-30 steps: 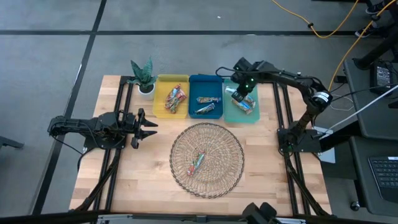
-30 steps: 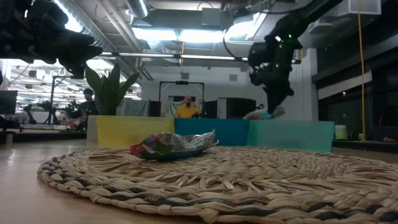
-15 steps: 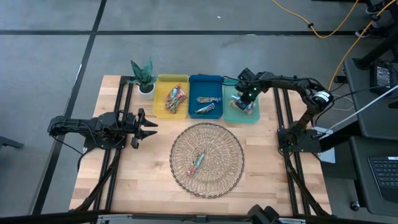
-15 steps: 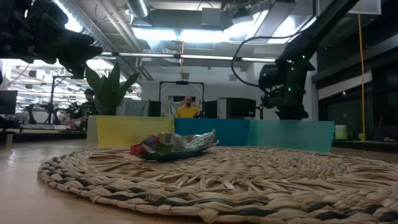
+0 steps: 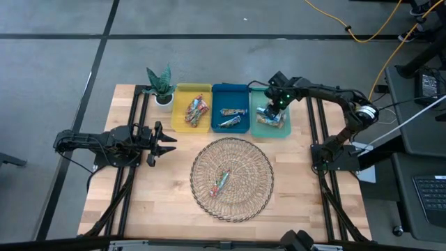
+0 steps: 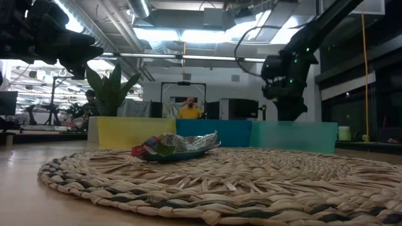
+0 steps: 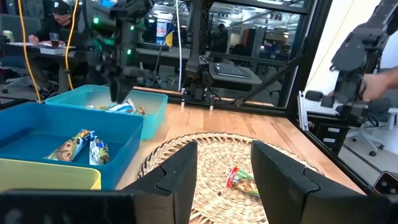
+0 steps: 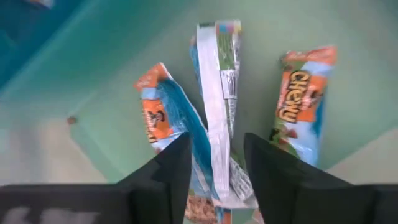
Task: Pick and place Granola Bars by type
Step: Put the red granola bar into the yellow bin
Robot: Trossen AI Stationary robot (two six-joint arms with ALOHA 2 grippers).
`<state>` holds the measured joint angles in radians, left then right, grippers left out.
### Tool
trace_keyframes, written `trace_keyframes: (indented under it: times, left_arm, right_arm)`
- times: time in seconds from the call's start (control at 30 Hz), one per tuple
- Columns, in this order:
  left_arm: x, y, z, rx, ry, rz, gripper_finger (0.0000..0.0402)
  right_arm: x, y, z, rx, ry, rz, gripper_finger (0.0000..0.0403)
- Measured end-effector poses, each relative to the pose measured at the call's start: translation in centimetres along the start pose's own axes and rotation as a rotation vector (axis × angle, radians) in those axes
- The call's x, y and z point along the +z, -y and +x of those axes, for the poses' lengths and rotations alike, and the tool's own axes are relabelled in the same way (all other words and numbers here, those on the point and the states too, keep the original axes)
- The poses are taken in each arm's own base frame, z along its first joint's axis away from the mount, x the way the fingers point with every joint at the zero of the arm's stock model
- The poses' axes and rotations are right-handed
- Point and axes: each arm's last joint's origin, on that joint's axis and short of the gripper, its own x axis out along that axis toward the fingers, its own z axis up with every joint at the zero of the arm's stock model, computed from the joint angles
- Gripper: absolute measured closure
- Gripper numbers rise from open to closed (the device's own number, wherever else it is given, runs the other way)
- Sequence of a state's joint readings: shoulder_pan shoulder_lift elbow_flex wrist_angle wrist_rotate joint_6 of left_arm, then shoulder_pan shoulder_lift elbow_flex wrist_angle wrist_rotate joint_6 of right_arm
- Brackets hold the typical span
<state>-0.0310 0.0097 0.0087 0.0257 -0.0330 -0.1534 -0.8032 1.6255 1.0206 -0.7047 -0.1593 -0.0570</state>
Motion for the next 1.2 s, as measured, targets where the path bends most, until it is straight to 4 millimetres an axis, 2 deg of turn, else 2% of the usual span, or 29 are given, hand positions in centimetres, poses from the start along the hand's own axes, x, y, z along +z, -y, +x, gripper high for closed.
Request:
trace_keyframes:
  times: [0.17,0.33,0.53,0.67,0.8,0.9,1.0,1.13,1.2]
  left_arm:
    - [0.0,0.0,0.0,0.0,0.0,0.0,0.0258]
    - [0.0,0.0,0.0,0.0,0.0,0.0,0.0258]
    - [0.0,0.0,0.0,0.002,0.0,0.041,0.0258]
    - [0.0,0.0,0.0,0.002,0.0,0.103,0.0258]
    - [0.0,0.0,0.0,0.016,0.004,0.086,0.0258]
    - [0.3,-0.2,0.0,0.077,0.043,0.004,0.0258]
    - [0.9,-0.3,-0.1,0.132,0.123,-0.169,0.0258]
    - [1.6,-0.6,-0.2,0.227,0.24,-0.412,0.0258]
    - [1.7,-0.7,-0.3,0.253,0.261,-0.463,0.0258]
  right_arm:
    - [-0.1,-0.6,-3.4,-0.005,0.112,0.002,0.0232]
    - [-1.1,-2.6,-7.5,0.006,0.257,-0.083,0.0229]
    - [-3.1,-7.0,-12.6,0.077,0.49,-0.248,0.0241]
    - [-5.1,-10.7,-15.9,0.199,0.68,-0.399,0.0246]
    - [-7.5,-14.3,-18.8,0.339,0.88,-0.526,0.0251]
    - [-9.3,-16.0,-19.6,0.408,0.95,-0.582,0.0255]
    - [-11.0,-17.0,-19.4,0.442,0.945,-0.609,0.0262]
    - [-12.9,-17.1,-18.2,0.505,0.956,-0.585,0.0276]
    - [-13.8,-16.7,-17.2,0.549,0.983,-0.559,0.0284]
